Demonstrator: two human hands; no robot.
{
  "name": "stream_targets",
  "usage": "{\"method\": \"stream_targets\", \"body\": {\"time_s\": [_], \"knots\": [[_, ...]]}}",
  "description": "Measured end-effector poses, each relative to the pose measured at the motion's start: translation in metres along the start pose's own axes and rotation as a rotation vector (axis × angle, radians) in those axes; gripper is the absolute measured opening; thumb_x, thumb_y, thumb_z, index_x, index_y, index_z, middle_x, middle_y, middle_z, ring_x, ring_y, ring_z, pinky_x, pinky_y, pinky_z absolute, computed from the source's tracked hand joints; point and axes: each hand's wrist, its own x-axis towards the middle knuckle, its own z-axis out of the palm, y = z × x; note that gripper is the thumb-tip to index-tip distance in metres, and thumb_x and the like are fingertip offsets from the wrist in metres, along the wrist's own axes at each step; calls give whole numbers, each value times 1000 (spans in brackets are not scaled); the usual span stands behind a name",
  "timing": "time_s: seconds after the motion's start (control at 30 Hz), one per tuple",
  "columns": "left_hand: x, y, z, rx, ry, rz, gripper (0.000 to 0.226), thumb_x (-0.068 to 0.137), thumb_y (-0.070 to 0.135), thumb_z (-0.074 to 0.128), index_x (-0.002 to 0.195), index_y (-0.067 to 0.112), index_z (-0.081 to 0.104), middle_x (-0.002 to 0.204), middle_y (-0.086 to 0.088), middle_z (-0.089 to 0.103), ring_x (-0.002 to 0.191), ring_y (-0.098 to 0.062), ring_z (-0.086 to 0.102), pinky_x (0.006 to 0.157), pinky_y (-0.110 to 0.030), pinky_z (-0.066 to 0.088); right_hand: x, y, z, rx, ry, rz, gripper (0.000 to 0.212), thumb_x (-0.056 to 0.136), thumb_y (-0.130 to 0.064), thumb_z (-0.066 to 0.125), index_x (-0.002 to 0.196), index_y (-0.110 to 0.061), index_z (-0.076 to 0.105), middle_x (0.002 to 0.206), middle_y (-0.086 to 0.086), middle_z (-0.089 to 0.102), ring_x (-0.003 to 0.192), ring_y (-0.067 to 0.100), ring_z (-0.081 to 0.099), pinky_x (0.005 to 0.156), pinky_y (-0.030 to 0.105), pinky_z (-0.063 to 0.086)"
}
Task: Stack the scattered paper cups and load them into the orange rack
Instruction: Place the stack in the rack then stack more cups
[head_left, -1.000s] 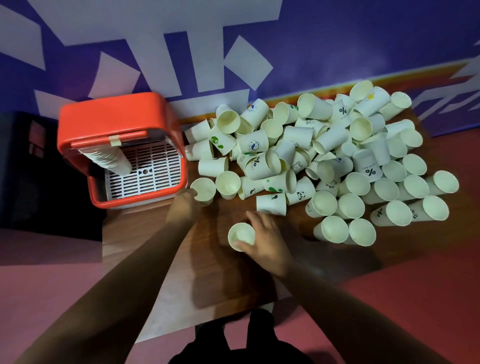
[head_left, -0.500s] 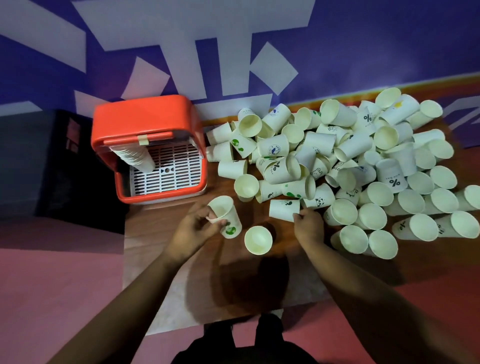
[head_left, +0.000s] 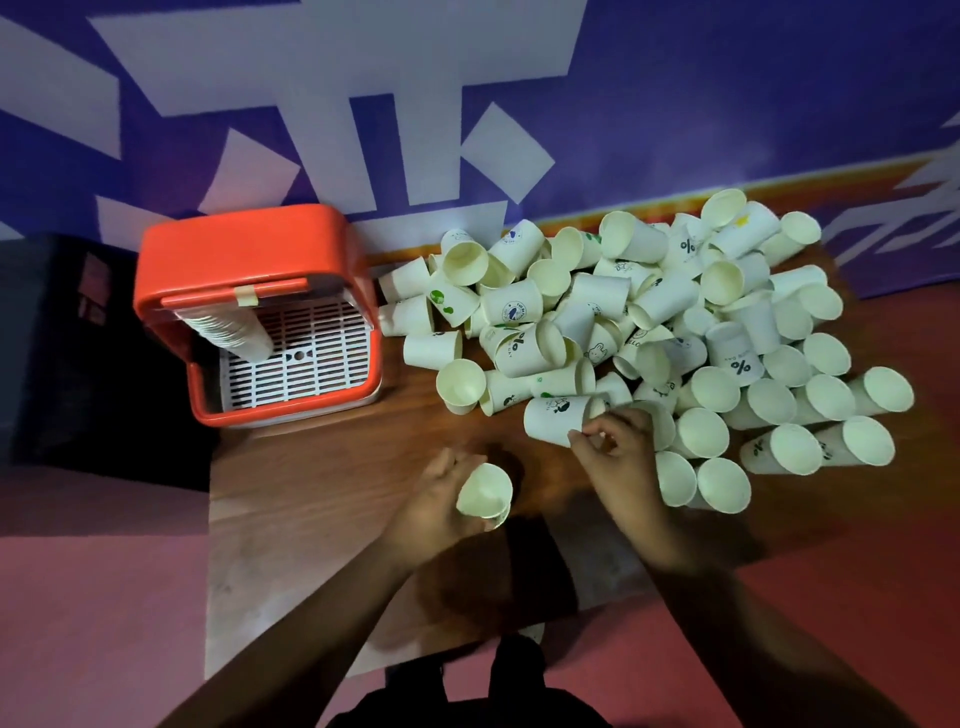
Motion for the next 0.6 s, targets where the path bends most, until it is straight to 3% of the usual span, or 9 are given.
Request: {"method": "stream_targets", "body": {"time_s": [0.1, 0.17, 0.23, 0.27, 0.33, 0.43, 0.5, 0.6], "knots": [[5, -2, 7, 141, -41, -27, 92, 66, 38, 87, 146, 17, 46, 135, -3, 42, 128, -22, 42, 107, -43, 43, -4, -7, -5, -5, -38, -107, 12, 69, -27, 71, 66, -25, 60, 115, 2, 49, 110, 0, 50, 84, 21, 46], [5, -2, 6, 159, -143, -36, 109, 69, 47, 86, 156, 20, 27, 144, -4, 33, 135, -22, 33, 115, -40, 35, -10, -13, -5, -11, -108, -158, 13, 70, -32, 69, 67, -23, 61, 121, 0, 50, 116, -2, 48, 92, 24, 44], [6, 1, -5, 110, -241, -68, 120, 71, 56, 81, 160, 23, 8, 149, 2, 23, 141, -15, 20, 119, -34, 24, -16, -23, -6, -9, -188, -218, 16, 71, -36, 66, 68, -21, 61, 124, -1, 52, 118, -8, 46, 96, 14, 38], [8, 3, -15, 58, -239, -107, 117, 73, 57, 79, 160, 26, 7, 150, 6, 20, 143, -13, 14, 120, -33, 20, -18, -28, -7, -9, -223, -247, 18, 72, -35, 66, 70, -18, 62, 124, -2, 53, 116, -5, 49, 96, 10, 36], [15, -2, -38, -11, -132, -190, 93, 82, 57, 71, 156, 28, 23, 149, 11, 26, 145, -11, 16, 119, -36, 21, -23, -37, -8, -26, -296, -284, 20, 72, -33, 69, 84, -17, 66, 123, -4, 55, 114, 4, 54, 97, 13, 39], [31, -17, -65, 105, 110, -205, 69, 85, 57, 64, 142, 21, 47, 140, -2, 48, 133, -22, 45, 107, -35, 38, -32, -43, -7, -68, -459, -256, 53, 73, -38, 75, 121, -31, 54, 125, -13, 50, 117, 5, 50, 100, 25, 42], [48, -20, -74, 194, 138, -213, 56, 90, 39, 68, 138, 15, 50, 139, -8, 48, 127, -25, 49, 100, -31, 40, -39, -44, -5, -119, -548, -207, 70, 73, -44, 76, 134, -34, 43, 131, -15, 46, 121, 4, 45, 102, 22, 37], [74, -12, -78, 258, 111, -197, 59, 90, 31, 70, 141, 15, 46, 142, -9, 44, 129, -25, 47, 101, -33, 40, -46, -43, 3, -188, -624, -211, 79, 74, -49, 73, 142, -31, 37, 140, -11, 42, 128, 5, 38, 104, 18, 29]]}}
